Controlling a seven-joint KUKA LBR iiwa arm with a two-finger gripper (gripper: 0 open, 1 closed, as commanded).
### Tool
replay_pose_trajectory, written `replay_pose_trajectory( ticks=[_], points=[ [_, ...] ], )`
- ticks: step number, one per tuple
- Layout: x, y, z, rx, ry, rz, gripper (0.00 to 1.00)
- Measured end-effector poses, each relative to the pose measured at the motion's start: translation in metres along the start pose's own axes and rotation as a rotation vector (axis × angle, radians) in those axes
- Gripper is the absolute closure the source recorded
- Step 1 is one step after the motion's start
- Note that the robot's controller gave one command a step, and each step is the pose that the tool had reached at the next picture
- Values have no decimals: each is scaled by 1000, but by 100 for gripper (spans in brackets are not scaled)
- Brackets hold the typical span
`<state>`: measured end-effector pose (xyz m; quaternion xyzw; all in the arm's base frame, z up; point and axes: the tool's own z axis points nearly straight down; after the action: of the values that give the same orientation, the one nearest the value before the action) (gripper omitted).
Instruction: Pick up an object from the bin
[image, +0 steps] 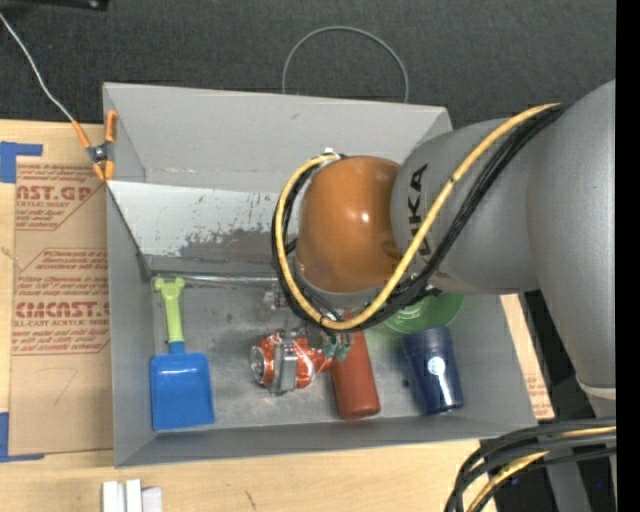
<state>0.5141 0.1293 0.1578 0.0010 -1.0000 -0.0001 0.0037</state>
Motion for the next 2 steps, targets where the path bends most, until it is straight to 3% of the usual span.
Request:
replay_pose_trajectory(
  ticks=[1, 2],
  points=[
    [-2, -1, -5, -1, -8, 2, 0],
    [-23, -57, 91, 1, 2, -9, 0]
  ],
)
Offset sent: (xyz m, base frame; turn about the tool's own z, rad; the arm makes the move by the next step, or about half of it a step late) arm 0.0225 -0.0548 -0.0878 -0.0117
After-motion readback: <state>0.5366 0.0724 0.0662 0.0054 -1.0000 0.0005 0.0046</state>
